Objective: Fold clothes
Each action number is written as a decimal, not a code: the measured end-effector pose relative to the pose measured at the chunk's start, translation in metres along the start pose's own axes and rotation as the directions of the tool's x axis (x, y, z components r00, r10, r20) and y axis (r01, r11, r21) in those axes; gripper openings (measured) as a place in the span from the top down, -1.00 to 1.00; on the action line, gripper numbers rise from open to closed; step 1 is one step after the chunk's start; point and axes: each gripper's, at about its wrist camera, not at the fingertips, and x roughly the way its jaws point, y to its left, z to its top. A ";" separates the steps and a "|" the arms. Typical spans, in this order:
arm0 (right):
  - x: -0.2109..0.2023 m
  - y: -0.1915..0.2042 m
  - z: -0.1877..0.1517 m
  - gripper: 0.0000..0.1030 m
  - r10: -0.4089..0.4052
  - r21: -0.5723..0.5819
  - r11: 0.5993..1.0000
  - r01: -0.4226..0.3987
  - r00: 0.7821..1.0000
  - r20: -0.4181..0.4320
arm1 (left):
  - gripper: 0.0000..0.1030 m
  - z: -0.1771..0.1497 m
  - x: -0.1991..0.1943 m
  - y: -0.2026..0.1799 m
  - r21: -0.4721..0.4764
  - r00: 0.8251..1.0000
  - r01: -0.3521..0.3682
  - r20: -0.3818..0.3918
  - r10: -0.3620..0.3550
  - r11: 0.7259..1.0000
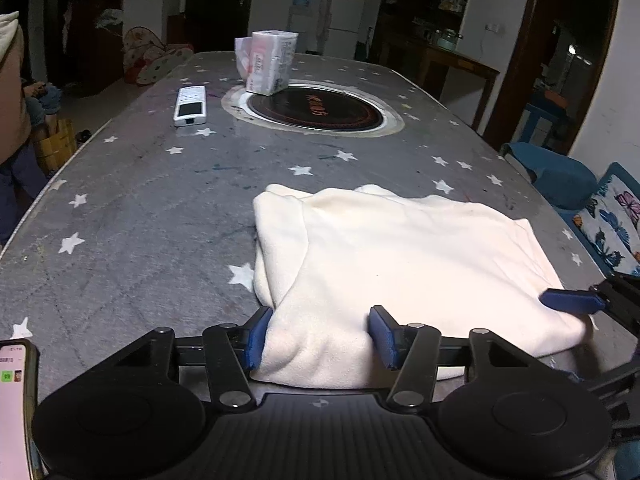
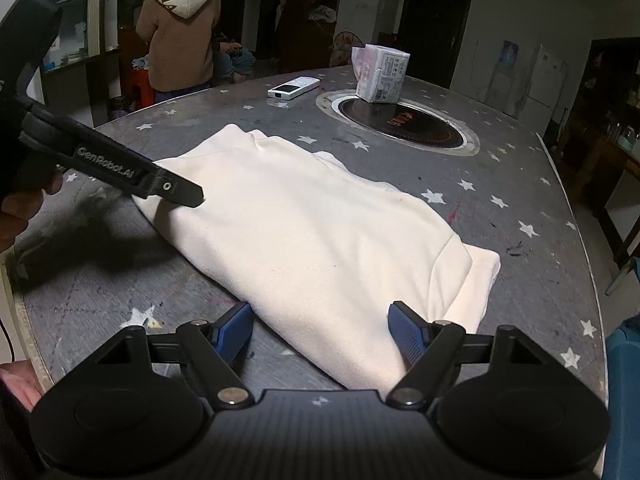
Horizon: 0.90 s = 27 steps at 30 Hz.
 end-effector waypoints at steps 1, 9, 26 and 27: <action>0.000 -0.002 -0.001 -0.50 -0.001 0.002 1.000 0.001 1.000 -0.002 | -0.10 -0.001 0.000 -0.002 0.008 1.000 0.006 -0.001 -0.006 1.000; -0.006 -0.009 -0.007 -0.50 -0.008 0.023 1.000 0.008 1.000 -0.002 | -0.11 0.001 0.002 -0.005 0.011 1.000 0.024 -0.008 -0.024 1.000; -0.015 -0.025 -0.006 -0.51 0.019 0.159 0.987 -0.025 0.999 0.039 | -0.34 0.007 0.001 0.003 0.016 0.999 -0.038 -0.008 0.038 0.999; -0.016 -0.024 -0.005 -0.51 0.017 0.161 0.987 -0.024 0.999 0.043 | -0.35 0.008 0.000 0.003 0.016 0.999 -0.041 -0.007 0.041 0.999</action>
